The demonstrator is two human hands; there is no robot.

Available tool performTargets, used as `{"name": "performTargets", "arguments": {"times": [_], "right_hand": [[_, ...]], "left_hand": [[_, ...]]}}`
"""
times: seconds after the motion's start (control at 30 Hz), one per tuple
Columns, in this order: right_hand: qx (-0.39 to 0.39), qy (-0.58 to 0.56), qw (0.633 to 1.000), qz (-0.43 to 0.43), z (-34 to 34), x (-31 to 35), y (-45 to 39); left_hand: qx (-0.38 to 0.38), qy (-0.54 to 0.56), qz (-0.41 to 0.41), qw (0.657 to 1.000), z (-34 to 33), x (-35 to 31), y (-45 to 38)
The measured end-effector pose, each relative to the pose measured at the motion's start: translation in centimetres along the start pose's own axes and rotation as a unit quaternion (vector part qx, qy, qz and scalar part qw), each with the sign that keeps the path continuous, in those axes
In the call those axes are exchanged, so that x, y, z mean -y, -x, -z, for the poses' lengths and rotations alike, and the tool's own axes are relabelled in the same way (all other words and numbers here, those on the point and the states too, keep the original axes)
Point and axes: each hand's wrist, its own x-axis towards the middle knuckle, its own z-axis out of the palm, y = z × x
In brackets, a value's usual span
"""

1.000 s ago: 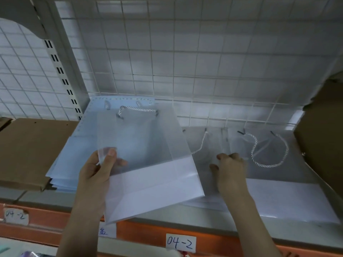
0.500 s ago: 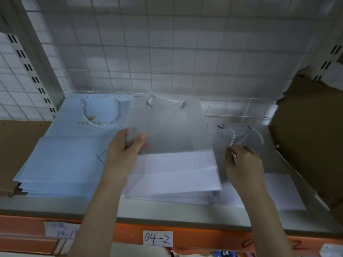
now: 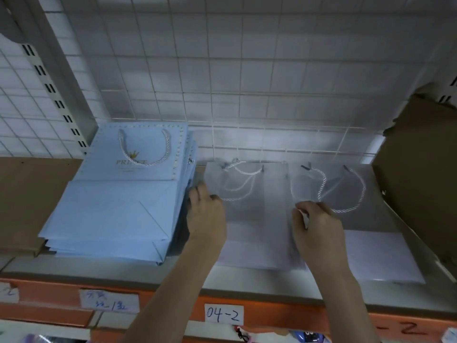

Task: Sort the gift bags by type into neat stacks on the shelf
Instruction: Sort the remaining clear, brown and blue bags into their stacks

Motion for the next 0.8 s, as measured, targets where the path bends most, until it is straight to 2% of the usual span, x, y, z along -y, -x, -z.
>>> {"name": "performTargets", "arguments": {"times": [0.1,0.17,0.23,0.37,0.43,0.57,0.63,0.8], "right_hand": [[0.001,-0.007,1.000,-0.002,-1.1,2.3,0.0],[0.003,-0.011,1.000,0.014,-1.7,4.5,0.2],[0.006,-0.019,0.999,0.033,-2.4,7.2,0.6],[-0.005,-0.034,0.998,0.062,-4.6,14.5,2.2],[-0.007,-0.060,0.997,0.056,-6.2,19.2,3.6],[0.027,-0.113,0.991,0.072,-11.0,29.8,7.5],[0.057,-0.127,0.986,0.088,-13.8,35.0,9.8],[0.154,-0.147,0.965,0.151,-20.2,46.4,14.8]], "left_hand": [[0.011,0.014,-0.057,0.998,2.2,0.5,0.1],[-0.091,0.039,-0.112,0.989,4.2,2.0,0.1],[-0.166,0.086,-0.128,0.974,6.4,4.9,0.5],[-0.198,0.158,-0.124,0.959,7.8,15.2,1.8],[-0.215,0.174,-0.093,0.957,7.7,21.9,3.0],[-0.183,0.180,0.015,0.966,6.4,35.7,6.0],[-0.179,0.171,0.035,0.968,6.1,42.1,7.5],[-0.202,0.176,0.143,0.953,6.1,55.1,10.2]]}}
